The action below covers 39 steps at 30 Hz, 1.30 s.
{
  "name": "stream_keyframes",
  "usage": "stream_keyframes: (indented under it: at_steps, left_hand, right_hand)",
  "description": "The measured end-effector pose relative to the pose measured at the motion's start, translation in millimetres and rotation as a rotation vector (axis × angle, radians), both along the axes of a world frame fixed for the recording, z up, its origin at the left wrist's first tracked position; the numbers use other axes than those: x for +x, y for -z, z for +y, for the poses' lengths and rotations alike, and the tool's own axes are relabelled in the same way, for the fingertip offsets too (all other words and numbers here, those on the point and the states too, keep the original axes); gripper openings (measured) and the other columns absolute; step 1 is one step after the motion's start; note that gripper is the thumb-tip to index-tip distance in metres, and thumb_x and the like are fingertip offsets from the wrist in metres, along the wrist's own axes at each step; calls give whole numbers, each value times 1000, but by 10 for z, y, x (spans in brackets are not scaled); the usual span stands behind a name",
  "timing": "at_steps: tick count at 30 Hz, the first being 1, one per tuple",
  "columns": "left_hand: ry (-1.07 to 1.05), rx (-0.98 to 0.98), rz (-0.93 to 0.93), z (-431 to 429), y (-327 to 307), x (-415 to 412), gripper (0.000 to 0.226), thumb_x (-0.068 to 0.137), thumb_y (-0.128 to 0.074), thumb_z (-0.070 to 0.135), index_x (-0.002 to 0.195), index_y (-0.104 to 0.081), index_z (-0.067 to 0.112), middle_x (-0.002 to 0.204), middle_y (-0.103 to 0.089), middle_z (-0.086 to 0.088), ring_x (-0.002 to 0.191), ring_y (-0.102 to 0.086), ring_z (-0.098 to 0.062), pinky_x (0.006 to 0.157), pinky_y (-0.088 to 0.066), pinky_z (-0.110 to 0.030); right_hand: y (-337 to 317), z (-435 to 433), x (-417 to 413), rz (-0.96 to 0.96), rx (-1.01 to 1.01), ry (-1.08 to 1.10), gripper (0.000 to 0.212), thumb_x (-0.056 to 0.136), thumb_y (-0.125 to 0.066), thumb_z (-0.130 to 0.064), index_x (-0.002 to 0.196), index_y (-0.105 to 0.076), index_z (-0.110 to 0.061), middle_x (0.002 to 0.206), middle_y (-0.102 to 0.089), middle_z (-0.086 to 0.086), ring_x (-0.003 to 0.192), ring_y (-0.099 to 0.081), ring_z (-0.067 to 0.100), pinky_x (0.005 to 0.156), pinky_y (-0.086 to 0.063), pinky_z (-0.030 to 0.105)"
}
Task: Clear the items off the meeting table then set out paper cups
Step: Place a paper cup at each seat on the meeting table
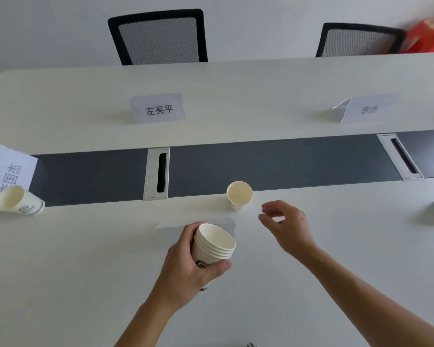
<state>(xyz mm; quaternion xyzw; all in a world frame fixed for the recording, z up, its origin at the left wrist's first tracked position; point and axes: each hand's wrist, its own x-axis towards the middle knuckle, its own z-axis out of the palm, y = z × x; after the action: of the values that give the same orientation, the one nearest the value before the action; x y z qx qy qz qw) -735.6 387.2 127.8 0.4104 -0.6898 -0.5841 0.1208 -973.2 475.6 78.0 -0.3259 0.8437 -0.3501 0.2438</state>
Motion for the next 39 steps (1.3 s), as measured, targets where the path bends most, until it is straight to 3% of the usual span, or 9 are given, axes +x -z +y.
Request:
stream_keyframes:
  at_steps: [3, 8, 10, 18, 24, 27, 34, 37, 39]
  left_hand:
    - [110, -48, 27, 200, -134, -87, 68, 59, -86, 50, 116, -49, 44, 104, -61, 21, 94, -59, -4, 56, -58, -28]
    - [274, -181, 42, 651, -248, -226, 74, 59, -88, 47, 121, -46, 44, 111, -57, 27, 105, -55, 0, 80, -52, -16]
    - [330, -212, 57, 887, -281, -243, 75, 59, -88, 45, 121, -46, 45, 113, -57, 27, 107, -55, 0, 82, -48, -11]
    - [562, -271, 69, 2103, -365, -91, 80, 58, -89, 40, 125, -45, 46, 112, -60, 27, 106, -59, -2, 88, -52, -20]
    - [803, -313, 102, 2931, -412, -68, 70, 57, -86, 41, 117, -49, 46, 102, -63, 19, 91, -62, -6, 74, -51, -16]
    - [916, -299, 116, 3221, -429, -152, 69, 59, -86, 40, 118, -50, 45, 101, -64, 17, 89, -62, -7, 70, -52, -15]
    - [1171, -276, 96, 3800, -441, -726, 67, 64, -83, 36, 122, -50, 39, 94, -70, 8, 73, -67, -14, 64, -60, -36]
    - [1277, -276, 129, 4131, -403, -1137, 66, 69, -79, 36, 125, -47, 45, 93, -70, 11, 72, -66, -12, 67, -59, -36]
    - [1329, -262, 148, 4353, -396, -1442, 62, 69, -79, 36, 122, -49, 45, 92, -69, 11, 73, -65, -11, 69, -58, -37]
  right_hand:
    - [-417, 327, 204, -149, -55, -62, 5, 80, -75, -26, 78, -71, -28, 69, -71, -16, 69, -66, -3, 58, -47, 8]
    - [-761, 912, 450, -379, -139, -65, 10, 78, -75, -31, 73, -74, -22, 65, -71, -1, 56, -60, 4, 49, -44, 13]
    - [-790, 1202, 525, -432, -158, -21, 11, 75, -77, -28, 73, -74, -19, 62, -69, 0, 55, -58, 5, 47, -43, 16]
    - [-824, 2690, 948, -456, -185, 215, 4, 72, -76, -16, 70, -73, -14, 59, -67, -3, 51, -57, 6, 49, -46, 17]
    - [-799, 3764, 1345, -480, -293, 447, 6, 72, -75, -6, 70, -72, -10, 57, -60, -4, 51, -54, 9, 50, -45, 19]
    - [-863, 4200, 1426, -509, -344, 511, 4, 75, -74, -3, 72, -72, -6, 61, -63, 4, 53, -56, 14, 51, -46, 22]
    - [-1057, 5252, 1194, -506, -484, 788, 1, 84, -69, -4, 84, -70, -4, 70, -71, 8, 60, -60, 19, 49, -47, 24]
    - [-1066, 5591, 1024, -543, -558, 822, 11, 88, -69, -14, 95, -70, -6, 76, -72, 5, 61, -61, 13, 51, -47, 26]
    - [-1091, 5774, 918, -564, -626, 799, 30, 82, -74, -29, 107, -69, -14, 86, -74, 0, 69, -64, 10, 54, -48, 25]
